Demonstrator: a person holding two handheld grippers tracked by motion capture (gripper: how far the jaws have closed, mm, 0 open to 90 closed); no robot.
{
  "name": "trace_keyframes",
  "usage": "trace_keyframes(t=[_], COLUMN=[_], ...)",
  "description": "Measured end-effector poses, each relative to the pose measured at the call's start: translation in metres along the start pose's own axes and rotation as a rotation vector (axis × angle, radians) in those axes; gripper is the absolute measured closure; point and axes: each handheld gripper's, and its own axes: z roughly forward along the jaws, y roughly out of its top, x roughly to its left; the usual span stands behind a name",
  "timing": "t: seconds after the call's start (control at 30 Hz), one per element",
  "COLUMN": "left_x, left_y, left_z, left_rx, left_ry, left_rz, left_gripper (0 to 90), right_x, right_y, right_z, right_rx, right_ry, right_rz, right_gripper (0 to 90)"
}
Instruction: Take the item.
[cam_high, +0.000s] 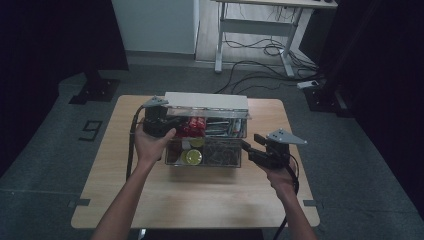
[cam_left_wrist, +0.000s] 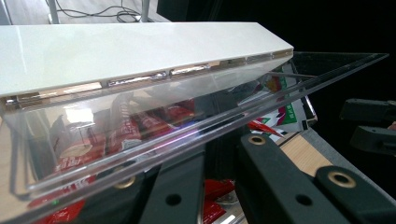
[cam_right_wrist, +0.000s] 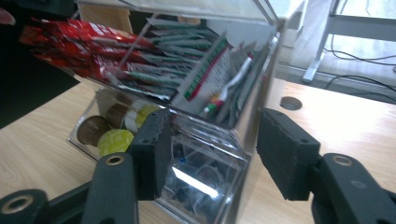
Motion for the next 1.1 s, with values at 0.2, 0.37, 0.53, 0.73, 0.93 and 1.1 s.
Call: trace_keyframes(t=[0.2,0.37,0.53,0.73,0.93,1.1], left_x=[0.0,0.0,0.0,0.0,0.0,0.0], left_y=[0.0,0.0,0.0,0.001,0.0,0.0], left_z=[-0.001,-0.001,-0.001,-0.001,0.0,0.0], left_rx=[0.001,0.001,0.002,0.005,0.003,0.002], left_ry=[0.004,0.002,0.001,0.003,0.005,0.006], left_rz=[-0.001,-0.002,-0.004,-0.003,-0.004,-0.003], left_gripper=[90.0,90.0,90.0,90.0,90.0,90.0], right_x=[0.005,0.009,0.013,0.015,0.014,0.013], right_y=[0.012,0.022,0.033,0.039,0.038,0.035], right_z=[0.006,0.012,0.026,0.039,0.05,0.054], right_rx=[-0.012,-0.011,0.007,0.03,0.051,0.063], right_ry=[0.016,0.03,0.048,0.027,-0.027,-0.034], right_rz=[-0.022,-0.044,-0.069,-0.07,-0.065,-0.061], right_gripper=[51.4,56.2,61.2,63.9,66.1,66.1])
